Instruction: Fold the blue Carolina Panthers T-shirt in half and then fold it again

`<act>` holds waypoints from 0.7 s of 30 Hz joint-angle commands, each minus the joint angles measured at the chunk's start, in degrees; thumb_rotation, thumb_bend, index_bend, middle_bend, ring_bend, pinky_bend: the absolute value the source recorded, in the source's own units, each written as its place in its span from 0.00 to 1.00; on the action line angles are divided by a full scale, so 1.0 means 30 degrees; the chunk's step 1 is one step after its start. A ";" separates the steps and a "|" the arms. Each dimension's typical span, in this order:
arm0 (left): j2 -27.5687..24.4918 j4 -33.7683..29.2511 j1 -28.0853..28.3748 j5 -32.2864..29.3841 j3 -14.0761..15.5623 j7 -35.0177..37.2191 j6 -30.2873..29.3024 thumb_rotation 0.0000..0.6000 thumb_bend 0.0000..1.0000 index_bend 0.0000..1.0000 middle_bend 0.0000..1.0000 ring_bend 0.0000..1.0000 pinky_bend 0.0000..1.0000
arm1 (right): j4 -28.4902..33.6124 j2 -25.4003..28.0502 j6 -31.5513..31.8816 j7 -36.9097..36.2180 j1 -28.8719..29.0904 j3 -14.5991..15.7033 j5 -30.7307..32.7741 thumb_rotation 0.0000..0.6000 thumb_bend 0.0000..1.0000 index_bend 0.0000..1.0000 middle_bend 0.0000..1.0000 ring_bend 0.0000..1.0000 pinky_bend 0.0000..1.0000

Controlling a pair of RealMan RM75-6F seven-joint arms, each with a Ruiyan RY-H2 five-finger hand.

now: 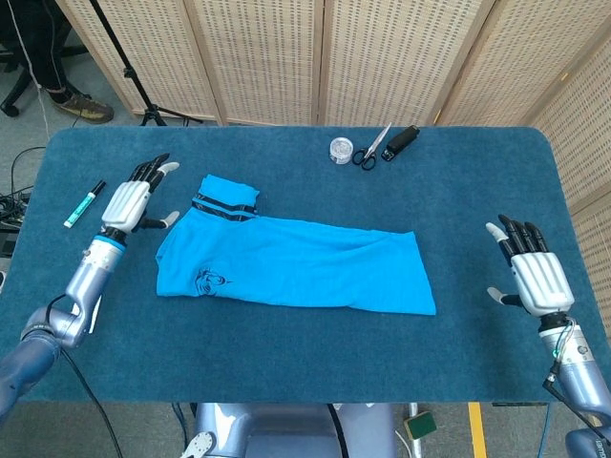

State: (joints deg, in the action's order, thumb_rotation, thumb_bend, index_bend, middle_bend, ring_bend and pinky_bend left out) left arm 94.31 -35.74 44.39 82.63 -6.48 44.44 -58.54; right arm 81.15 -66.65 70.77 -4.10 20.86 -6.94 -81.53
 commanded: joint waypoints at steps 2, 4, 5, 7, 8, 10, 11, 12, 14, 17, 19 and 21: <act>-0.3710 -0.6848 -0.3375 -0.0886 0.0004 -0.4598 -0.3610 1.00 0.29 0.00 0.00 0.00 0.00 | 0.0380 0.0094 0.0206 0.0337 -0.0006 0.0303 -0.0654 1.00 0.00 0.01 0.00 0.00 0.00; -0.5296 -1.0035 -0.4428 -0.1713 -0.0133 -0.7057 -0.4398 1.00 0.29 0.00 0.00 0.00 0.00 | 0.0520 0.0118 0.0274 0.0489 -0.0012 0.0451 -0.0957 1.00 0.00 0.01 0.00 0.00 0.00; -0.5892 -1.1232 -0.4871 -0.2064 -0.0155 -0.8068 -0.4750 1.00 0.29 0.00 0.00 0.00 0.00 | 0.0570 0.0122 0.0317 0.0584 -0.0019 0.0519 -0.1097 1.00 0.00 0.02 0.00 0.00 0.00; -0.7001 -1.3467 -0.5698 -0.2913 -0.0243 -0.9895 -0.5313 1.00 0.29 0.00 0.00 0.00 0.00 | 0.0666 0.0127 0.0380 0.0795 -0.0021 0.0666 -0.1391 1.00 0.00 0.02 0.00 0.00 0.00; -0.7387 -1.4283 -0.6047 -0.3223 -0.0281 -1.0572 -0.5639 1.00 0.29 0.00 0.00 0.00 0.00 | 0.0702 0.0119 0.0413 0.0883 -0.0026 0.0720 -0.1498 1.00 0.00 0.02 0.00 0.00 0.00; -0.7962 -1.5460 -0.6661 -0.3606 -0.0296 -1.1701 -0.6309 1.00 0.28 0.00 0.00 0.00 0.00 | 0.0756 0.0057 0.0447 0.1138 0.0001 0.0883 -0.1826 1.00 0.00 0.02 0.00 0.00 0.00; -0.8162 -1.5869 -0.6895 -0.3746 -0.0307 -1.2154 -0.6559 1.00 0.28 0.00 0.00 0.00 0.00 | 0.0770 0.0013 0.0443 0.1245 0.0026 0.0962 -0.1985 1.00 0.00 0.02 0.00 0.00 0.00; -0.8349 -1.6234 -0.7113 -0.3861 -0.0311 -1.2581 -0.6793 1.00 0.28 0.00 0.00 0.00 0.00 | 0.0773 -0.0044 0.0401 0.1362 0.0072 0.1052 -0.2159 1.00 0.00 0.03 0.00 0.00 0.00; -0.8724 -1.6834 -0.7404 -0.3961 -0.0300 -1.3270 -0.7092 1.00 0.28 0.00 0.00 0.00 0.00 | 0.0761 -0.0163 0.0280 0.1608 0.0182 0.1188 -0.2425 1.00 0.00 0.03 0.00 0.00 0.00; -0.9242 -1.7728 -0.7890 -0.4090 -0.0365 -1.4215 -0.7745 1.00 0.27 0.00 0.00 0.00 0.00 | 0.0833 -0.0493 -0.0029 0.2171 0.0514 0.1388 -0.2973 1.00 0.00 0.04 0.00 0.00 0.00; -0.9789 -1.8675 -0.8240 -0.4137 -0.0377 -1.4643 -0.8012 1.00 0.27 0.00 0.00 0.00 0.00 | 0.0842 -0.0978 -0.0452 0.3036 0.1075 0.1480 -0.3645 1.00 0.00 0.06 0.00 0.00 0.00; -1.0047 -1.9072 -0.8381 -0.4146 -0.0504 -1.4660 -0.8081 1.00 0.27 0.00 0.00 0.00 0.00 | 0.0729 -0.1352 -0.0695 0.3635 0.1480 0.1511 -0.4122 1.00 0.00 0.09 0.00 0.00 0.00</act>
State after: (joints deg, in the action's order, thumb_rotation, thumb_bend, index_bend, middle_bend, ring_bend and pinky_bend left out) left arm 64.99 -91.69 20.12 70.59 -7.65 1.02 -82.22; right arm 83.51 -69.21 69.87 4.60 23.66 -2.76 -91.99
